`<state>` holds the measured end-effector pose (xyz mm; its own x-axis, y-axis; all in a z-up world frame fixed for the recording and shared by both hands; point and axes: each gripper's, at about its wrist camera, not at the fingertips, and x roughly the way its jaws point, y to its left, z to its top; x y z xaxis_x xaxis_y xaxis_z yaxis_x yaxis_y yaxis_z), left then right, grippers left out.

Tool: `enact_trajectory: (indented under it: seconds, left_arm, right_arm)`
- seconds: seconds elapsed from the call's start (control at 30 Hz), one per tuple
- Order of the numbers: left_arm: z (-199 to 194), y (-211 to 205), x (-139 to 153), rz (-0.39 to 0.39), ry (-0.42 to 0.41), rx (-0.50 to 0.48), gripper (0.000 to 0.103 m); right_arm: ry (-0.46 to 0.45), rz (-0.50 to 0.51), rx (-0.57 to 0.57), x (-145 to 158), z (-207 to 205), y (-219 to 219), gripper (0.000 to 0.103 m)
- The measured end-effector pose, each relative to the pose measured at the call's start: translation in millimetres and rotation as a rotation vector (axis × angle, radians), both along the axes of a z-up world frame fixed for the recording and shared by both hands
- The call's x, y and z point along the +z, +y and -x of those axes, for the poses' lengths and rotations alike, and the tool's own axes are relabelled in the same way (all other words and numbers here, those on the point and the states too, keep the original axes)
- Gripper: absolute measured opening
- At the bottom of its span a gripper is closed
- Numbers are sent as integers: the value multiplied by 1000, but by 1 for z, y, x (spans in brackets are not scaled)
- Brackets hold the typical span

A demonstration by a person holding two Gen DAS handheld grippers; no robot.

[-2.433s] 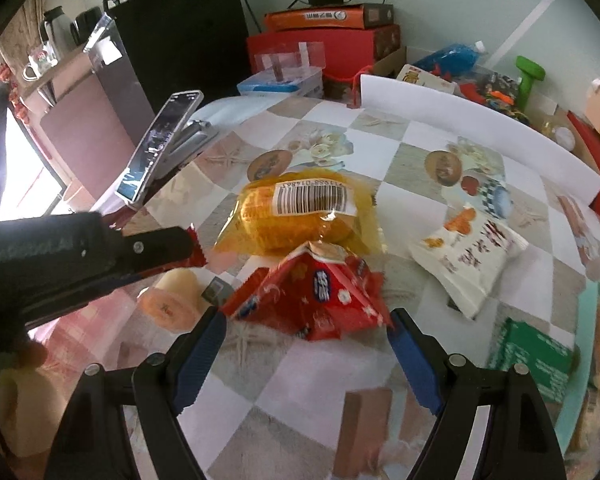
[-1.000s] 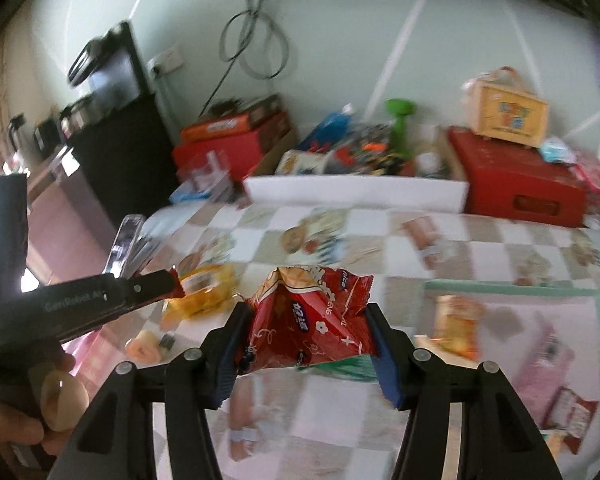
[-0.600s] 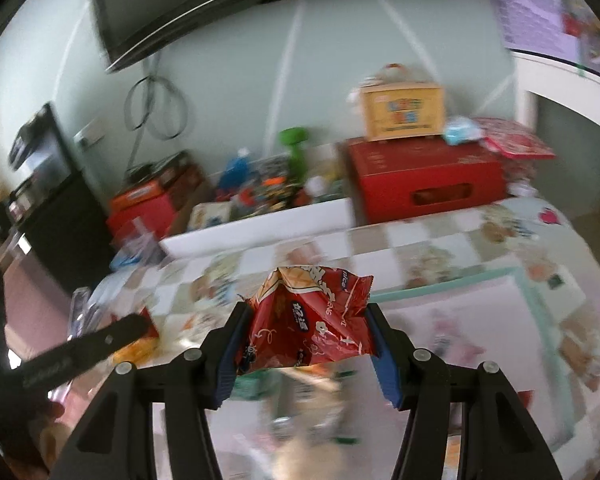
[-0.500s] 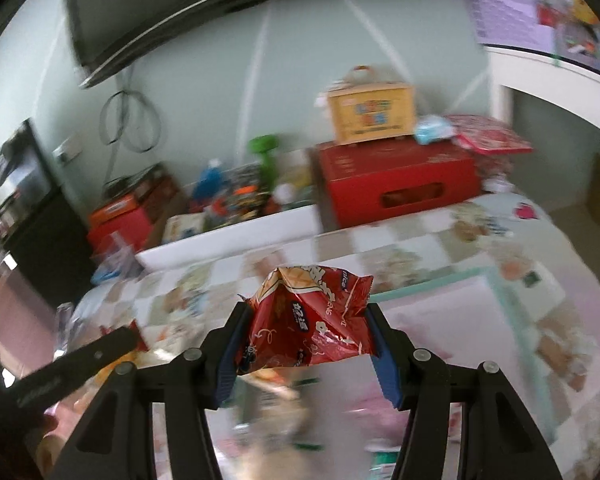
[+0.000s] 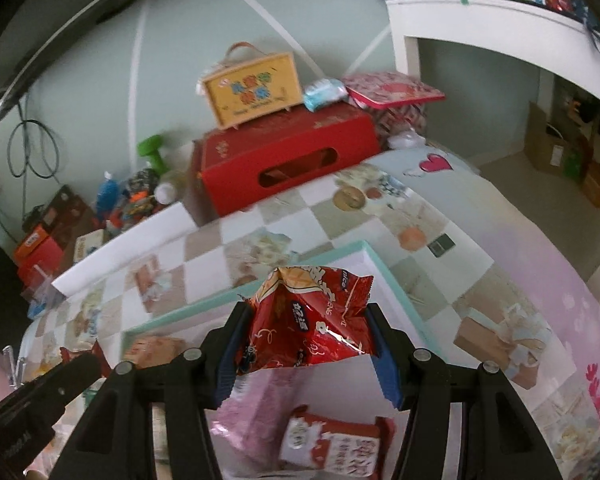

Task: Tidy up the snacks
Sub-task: 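Carry the candy and red bag into the teal tray and open both tools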

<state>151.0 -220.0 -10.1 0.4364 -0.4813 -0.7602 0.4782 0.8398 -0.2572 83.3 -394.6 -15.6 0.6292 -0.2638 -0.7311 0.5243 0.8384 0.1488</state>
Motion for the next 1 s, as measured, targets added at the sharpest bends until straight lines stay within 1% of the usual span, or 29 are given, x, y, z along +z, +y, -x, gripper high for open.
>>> enact_trajectory:
  seconds: [0.07,0.23,0.33,0.37,0.43,0.57,0.6,0.63,0.67,0.7,0.83,0.87,0.93,1.0]
  left_arm:
    - [-1,-12,-6,-19,5,-18,20]
    - [-3,-21,-14,-27,20,-27,20]
    - [-5,-19,-15,-22,38,-22,24]
    - [-5,-19,-14,-25,39,-17,27]
    - [-6,-17,-13,-21,44,-12,44]
    - [-5,-12,-7,-18,40,-7,47]
    - [-5,-10,-6,-22,37,-4,53]
    - [-6,-9,-4,-25,35,4,64]
    - [-7,-6,-3,-30,33,16,70]
    - [-8,-3,-3,-37,33,31,76]
    - [-15,11,-3,-59,38,102,78]
    - [-17,16,-4,-61,43,122,80]
    - [-22,25,-8,-68,59,165,90]
    - [-26,32,-12,-80,76,193,91]
  right_arm:
    - [16,1,-9,-6,-1,-5,60]
    - [42,-1,-20,-15,-3,-11,62]
    - [51,2,-15,-16,-5,-11,63]
    - [54,4,-12,-16,-5,-10,63]
    - [59,9,-8,-16,-6,-8,63]
    - [75,14,-4,-16,-8,-5,64]
    - [79,12,-1,-17,-9,-5,65]
    - [84,11,4,-17,-10,-4,69]
    - [92,11,10,-18,-11,-4,71]
    - [99,14,11,-19,-12,-3,77]
    - [124,19,16,-21,-14,0,88]
    - [128,20,17,-21,-14,0,89]
    - [136,21,17,-22,-15,1,90]
    - [148,19,21,-24,-17,3,90]
